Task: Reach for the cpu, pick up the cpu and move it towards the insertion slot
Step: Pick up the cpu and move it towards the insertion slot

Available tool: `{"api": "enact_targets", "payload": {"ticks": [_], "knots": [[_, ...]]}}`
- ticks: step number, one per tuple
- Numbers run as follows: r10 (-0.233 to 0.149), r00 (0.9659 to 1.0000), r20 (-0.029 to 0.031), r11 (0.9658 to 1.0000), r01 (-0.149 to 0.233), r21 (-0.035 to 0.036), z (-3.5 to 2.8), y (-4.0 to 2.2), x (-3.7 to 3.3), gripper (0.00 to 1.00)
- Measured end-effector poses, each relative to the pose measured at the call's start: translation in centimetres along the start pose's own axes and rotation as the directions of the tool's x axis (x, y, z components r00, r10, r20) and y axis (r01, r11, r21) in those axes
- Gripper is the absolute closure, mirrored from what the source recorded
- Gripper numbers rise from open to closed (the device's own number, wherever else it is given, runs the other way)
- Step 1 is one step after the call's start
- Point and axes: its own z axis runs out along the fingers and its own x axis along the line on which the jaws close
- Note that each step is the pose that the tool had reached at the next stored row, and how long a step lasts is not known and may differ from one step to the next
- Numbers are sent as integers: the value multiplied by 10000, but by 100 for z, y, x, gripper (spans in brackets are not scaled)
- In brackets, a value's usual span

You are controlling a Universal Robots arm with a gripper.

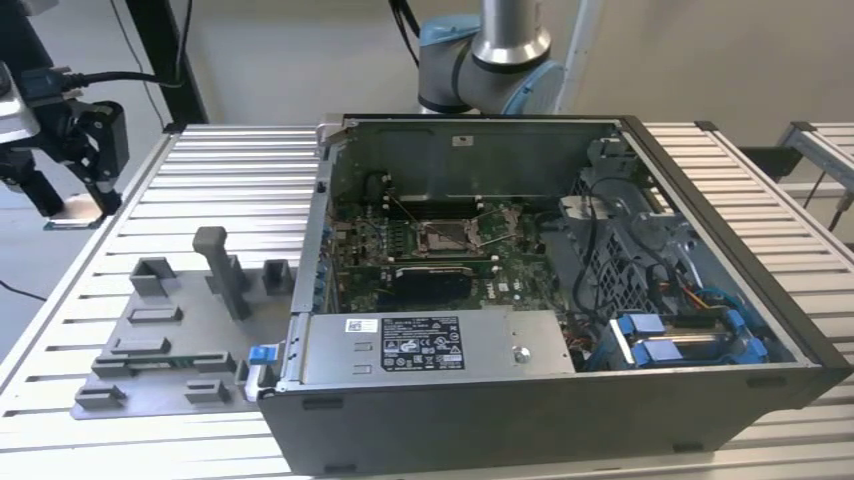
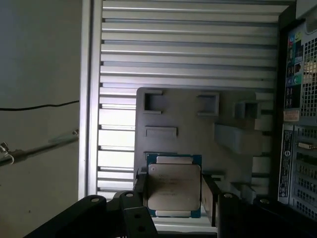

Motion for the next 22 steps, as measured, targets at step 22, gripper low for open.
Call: {"api": "enact_targets", "payload": {"ticks": [22], "knots": [[2,10000,-31,10000,-2,-3,-2,-3,-198,100]]}}
